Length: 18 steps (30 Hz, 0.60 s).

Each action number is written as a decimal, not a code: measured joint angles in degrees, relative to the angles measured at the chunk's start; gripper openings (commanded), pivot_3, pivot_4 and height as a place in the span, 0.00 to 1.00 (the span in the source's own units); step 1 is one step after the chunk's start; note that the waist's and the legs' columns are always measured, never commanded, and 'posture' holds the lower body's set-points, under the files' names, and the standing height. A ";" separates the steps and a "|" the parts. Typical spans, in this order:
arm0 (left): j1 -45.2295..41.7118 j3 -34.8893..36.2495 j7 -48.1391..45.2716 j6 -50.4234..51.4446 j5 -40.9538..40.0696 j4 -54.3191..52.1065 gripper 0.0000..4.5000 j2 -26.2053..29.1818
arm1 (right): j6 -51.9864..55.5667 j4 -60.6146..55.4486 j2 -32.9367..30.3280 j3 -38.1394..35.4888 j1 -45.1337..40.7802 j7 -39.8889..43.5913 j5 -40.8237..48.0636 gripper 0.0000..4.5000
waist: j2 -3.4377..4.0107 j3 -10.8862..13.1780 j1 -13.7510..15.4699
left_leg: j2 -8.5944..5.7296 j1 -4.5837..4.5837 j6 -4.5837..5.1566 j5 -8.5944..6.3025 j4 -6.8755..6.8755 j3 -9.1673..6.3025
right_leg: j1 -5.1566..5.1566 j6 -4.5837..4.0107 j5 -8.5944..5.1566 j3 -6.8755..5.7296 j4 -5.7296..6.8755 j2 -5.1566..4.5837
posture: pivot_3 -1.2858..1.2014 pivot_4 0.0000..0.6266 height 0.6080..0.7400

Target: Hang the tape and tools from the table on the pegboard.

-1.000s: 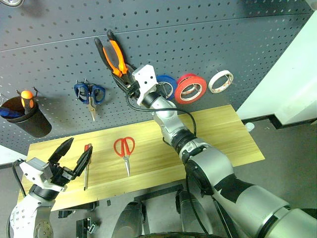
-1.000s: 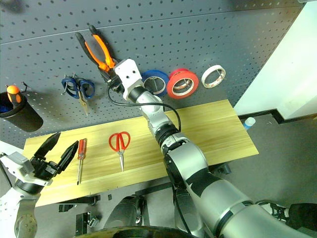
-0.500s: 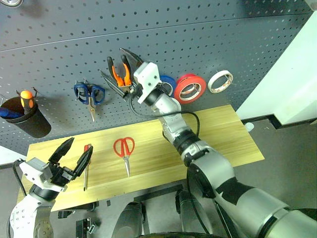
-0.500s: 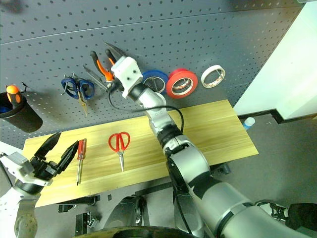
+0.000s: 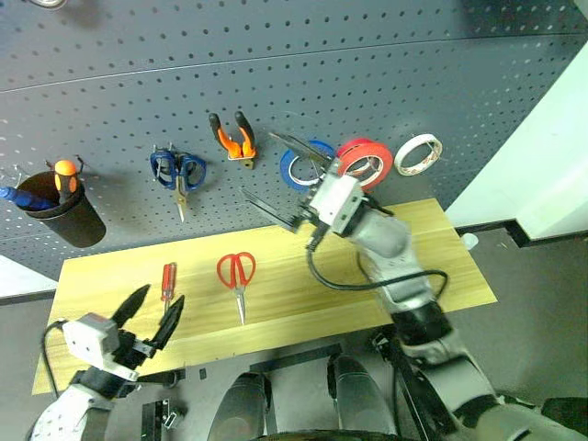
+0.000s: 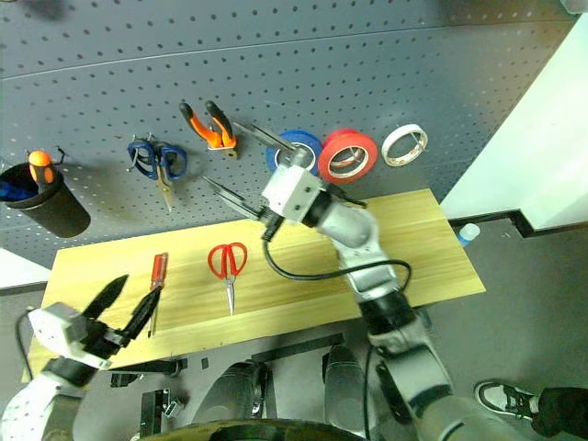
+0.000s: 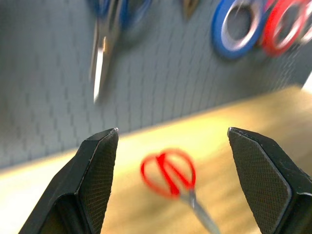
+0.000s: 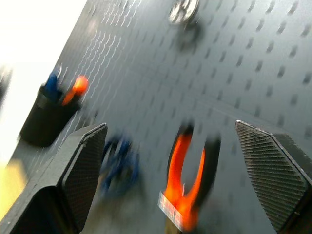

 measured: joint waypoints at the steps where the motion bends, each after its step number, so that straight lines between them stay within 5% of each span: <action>1: -0.86 -0.73 2.31 2.09 1.29 0.02 0.84 -0.23 | 2.18 -2.13 -1.61 -0.39 1.41 0.25 0.34 0.98 | 0.00 0.00 0.06 | 0.00 0.00 0.00 0.00 0.01 0.00 | 0.01 0.01 -0.01 0.00 0.00 0.00 | 0.53 0.25 0.98; 3: -3.94 -2.69 8.65 8.11 4.69 0.12 0.84 -1.36 | 6.22 -5.17 -4.58 -1.65 4.27 0.41 0.56 0.98 | -0.02 -0.01 0.04 | 0.00 0.01 0.00 0.00 0.05 0.01 | 0.06 0.06 -0.03 0.00 -0.01 0.00 | 0.52 0.25 0.98; 7: -13.79 -7.70 22.40 25.47 10.64 -0.62 0.99 -5.07 | 10.22 -6.47 -10.14 -4.09 8.90 2.64 2.63 0.99 | -0.09 -0.03 0.02 | -0.02 0.04 0.00 0.00 0.15 0.00 | 0.15 0.41 -0.01 -0.02 -0.01 -0.01 | 0.52 0.24 0.98; 14: -29.98 -15.44 35.05 57.83 15.13 -0.20 0.99 -8.81 | 21.70 -7.72 -22.61 -5.65 14.26 14.64 10.68 0.99 | -0.21 -0.06 -0.11 | -0.03 0.03 0.00 0.00 0.13 0.01 | 0.15 0.24 0.11 -0.04 -0.03 -0.01 | 0.51 0.24 0.98; 18: -36.06 -15.13 39.82 68.02 15.90 4.71 0.99 -15.25 | 23.16 -7.76 -26.68 -5.95 17.07 23.06 15.71 0.99 | -0.27 -0.04 -0.21 | -0.03 0.04 0.03 -0.02 0.13 0.04 | 0.15 0.25 0.11 -0.03 -0.08 -0.01 | 0.50 0.24 0.98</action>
